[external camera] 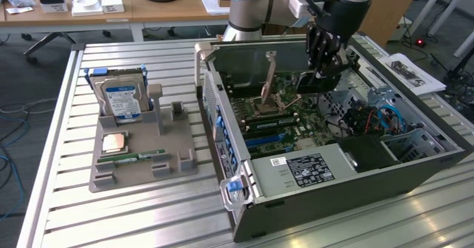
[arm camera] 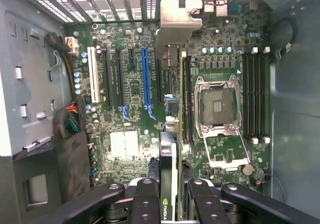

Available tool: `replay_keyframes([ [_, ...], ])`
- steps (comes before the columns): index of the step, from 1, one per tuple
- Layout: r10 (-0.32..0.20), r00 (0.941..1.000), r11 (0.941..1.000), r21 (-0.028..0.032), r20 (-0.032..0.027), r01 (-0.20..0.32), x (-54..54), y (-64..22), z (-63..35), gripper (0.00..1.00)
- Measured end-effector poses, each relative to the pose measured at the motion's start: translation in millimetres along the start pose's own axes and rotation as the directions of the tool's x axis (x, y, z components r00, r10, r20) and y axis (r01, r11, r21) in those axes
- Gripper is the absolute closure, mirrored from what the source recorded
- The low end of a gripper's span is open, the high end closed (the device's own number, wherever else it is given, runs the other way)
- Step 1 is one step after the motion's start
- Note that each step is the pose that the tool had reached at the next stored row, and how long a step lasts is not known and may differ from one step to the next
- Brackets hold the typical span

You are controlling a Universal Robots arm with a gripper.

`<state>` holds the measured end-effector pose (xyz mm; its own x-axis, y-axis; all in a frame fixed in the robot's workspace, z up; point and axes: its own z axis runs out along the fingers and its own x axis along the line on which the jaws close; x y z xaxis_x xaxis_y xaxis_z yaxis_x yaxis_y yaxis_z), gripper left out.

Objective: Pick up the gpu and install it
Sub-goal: 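Insert the gpu into the slot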

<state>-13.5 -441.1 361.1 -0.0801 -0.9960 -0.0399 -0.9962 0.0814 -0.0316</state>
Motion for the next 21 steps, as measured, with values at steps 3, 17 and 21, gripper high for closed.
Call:
replay_keyframes([
  [3, 0.0, 1.0, 1.0, -0.0001, 0.0, 0.0, 0.2, 0.2, 5.1, 0.73],
  [17, 0.0, 1.0, 1.0, -0.0001, -0.0001, 0.0, 1.0, 0.8, 26.0, 0.73],
  [21, 0.0, 1.0, 1.0, -0.0001, -0.0001, 0.0, 1.3, 1.0, 32.1, 0.73],
])
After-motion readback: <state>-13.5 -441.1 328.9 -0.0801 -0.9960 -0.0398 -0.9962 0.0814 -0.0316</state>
